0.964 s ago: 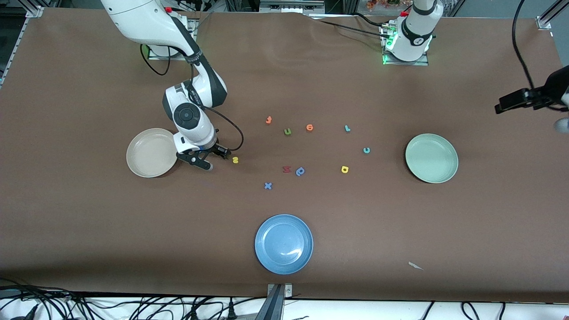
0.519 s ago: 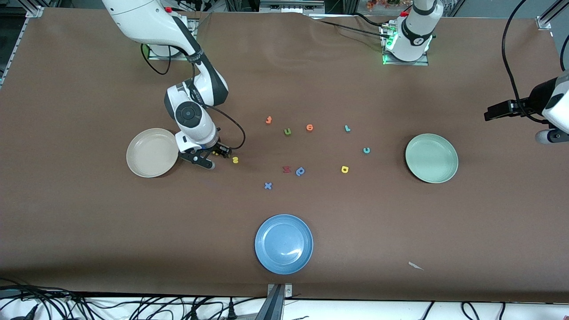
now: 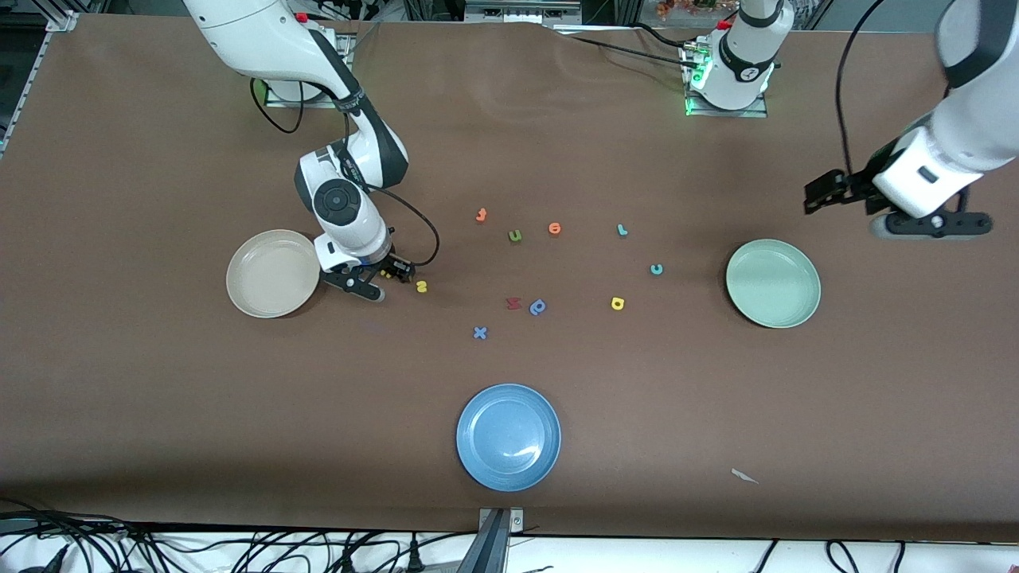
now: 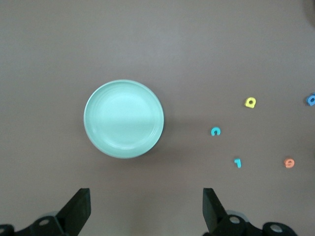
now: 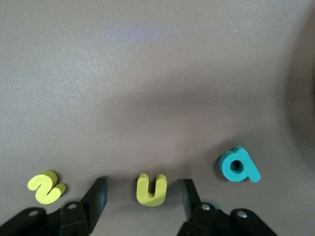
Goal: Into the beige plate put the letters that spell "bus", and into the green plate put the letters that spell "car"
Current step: 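Grasp the yellow u with the right gripper while the left gripper reaches the teal c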
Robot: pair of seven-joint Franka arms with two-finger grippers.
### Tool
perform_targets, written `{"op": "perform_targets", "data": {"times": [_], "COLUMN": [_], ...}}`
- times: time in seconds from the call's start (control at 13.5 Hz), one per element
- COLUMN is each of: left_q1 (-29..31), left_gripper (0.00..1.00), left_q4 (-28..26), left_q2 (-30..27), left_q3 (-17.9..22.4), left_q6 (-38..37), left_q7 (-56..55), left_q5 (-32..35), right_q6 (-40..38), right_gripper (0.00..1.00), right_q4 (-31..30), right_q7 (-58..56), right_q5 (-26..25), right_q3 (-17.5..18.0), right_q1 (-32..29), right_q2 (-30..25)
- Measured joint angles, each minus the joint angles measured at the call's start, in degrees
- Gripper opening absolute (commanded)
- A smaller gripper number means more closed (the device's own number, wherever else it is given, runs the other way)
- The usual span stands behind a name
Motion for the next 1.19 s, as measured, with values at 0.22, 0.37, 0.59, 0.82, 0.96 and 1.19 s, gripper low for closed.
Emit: {"op": "perform_targets", "data": {"times": [0.22, 0.37, 0.59, 0.82, 0.96, 1.19], "left_q1": [-0.6, -2.7, -6.1, -9.2, -10.8, -13.0], "left_gripper": [1.00, 1.00, 1.00, 1.00, 1.00, 1.00], "left_q4": [-5.2, -7.5, -9.9, -10.3, -10.3, -10.4], "left_q2": [0.9, 2.5, 5.7, 10.0, 12.6, 16.2], "left_q3": [-1.8, -3.0, -3.5, -3.5, -3.5, -3.5], "left_q6": [7.7, 12.1, 18.1, 20.2, 20.6, 20.8], "left_q7": [-3.2, -7.4, -10.4, -10.5, -10.5, -10.5], "left_q5": [0.0, 0.0, 0.0, 0.0, 0.0, 0.0], "right_q6": [0.2, 0.4, 0.7, 0.8, 0.8, 0.8], "right_gripper": [0.58, 0.58, 0.58, 0.58, 0.58, 0.39], "right_q4": [0.0, 0.0, 0.0, 0.0, 0.0, 0.0], "right_q7": [-0.1, -0.4, -1.1, -2.5, -3.2, -3.3], "right_q5": [0.0, 0.0, 0.0, 0.0, 0.0, 0.0], "right_q3": [0.0, 0.0, 0.0, -0.2, -0.4, -0.5], "right_q1": [0.0, 0.0, 0.0, -0.1, -0.1, -0.1], "right_q2": [0.0, 0.0, -0.1, -0.1, -0.1, -0.1]}}
